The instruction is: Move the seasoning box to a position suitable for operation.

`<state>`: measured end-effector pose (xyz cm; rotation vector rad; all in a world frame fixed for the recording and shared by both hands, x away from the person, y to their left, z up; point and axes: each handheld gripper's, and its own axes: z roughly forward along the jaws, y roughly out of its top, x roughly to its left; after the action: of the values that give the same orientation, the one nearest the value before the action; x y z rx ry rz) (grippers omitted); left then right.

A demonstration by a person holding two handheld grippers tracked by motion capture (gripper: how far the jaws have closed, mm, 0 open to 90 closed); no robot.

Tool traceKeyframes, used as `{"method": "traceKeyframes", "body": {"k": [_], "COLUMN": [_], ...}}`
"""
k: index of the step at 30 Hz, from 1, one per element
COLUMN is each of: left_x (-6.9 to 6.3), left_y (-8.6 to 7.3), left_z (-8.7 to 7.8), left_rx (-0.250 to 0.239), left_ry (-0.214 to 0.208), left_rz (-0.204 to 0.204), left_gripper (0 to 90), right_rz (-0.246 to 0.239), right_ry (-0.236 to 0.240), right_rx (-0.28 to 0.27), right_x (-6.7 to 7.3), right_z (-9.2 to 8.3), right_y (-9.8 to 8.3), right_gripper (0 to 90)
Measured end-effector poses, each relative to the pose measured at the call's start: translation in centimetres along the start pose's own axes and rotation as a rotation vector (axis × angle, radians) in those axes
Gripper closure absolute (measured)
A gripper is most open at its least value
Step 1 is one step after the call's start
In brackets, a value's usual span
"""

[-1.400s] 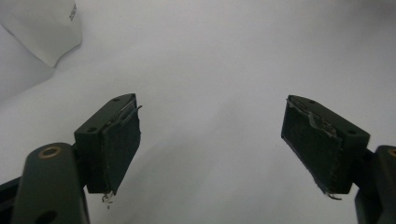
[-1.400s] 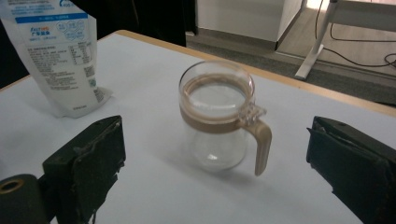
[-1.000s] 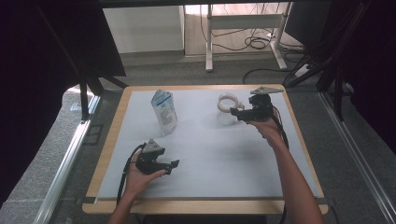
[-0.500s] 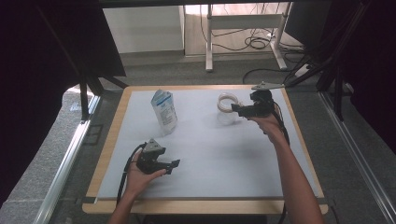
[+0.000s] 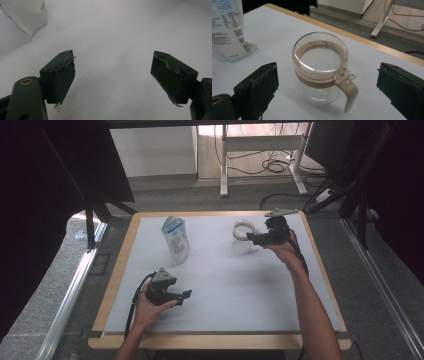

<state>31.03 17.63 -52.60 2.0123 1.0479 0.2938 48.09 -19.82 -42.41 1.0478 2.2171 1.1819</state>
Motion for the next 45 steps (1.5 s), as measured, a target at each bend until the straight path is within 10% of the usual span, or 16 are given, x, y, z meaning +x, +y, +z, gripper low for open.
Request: {"method": "traceKeyframes", "body": {"k": [13,34,45], "left_x": [-0.3,-0.6,-0.4], "left_y": [0.6,0.6,0.3], "left_z": [0.5,0.8,0.1], "left_rx": [-0.001,-0.002,-0.010], "left_ry": [-0.017,-0.050,-0.029], "left_rz": [0.017,0.014,0.016], "left_gripper": [19.5,19.5,19.5], "right_rz": [0.029,-0.027,-0.046], "right_ry": [-0.004,-0.060,-0.009], "right_rx": [-0.076,-0.003,0.071], "right_x": [-0.7,-0.3,0.9], "right_z": [-3.0,-4.5,2.1], "right_y": [1.2,3.6,3.4], "right_gripper": [5.7,5.5,5.2]}}
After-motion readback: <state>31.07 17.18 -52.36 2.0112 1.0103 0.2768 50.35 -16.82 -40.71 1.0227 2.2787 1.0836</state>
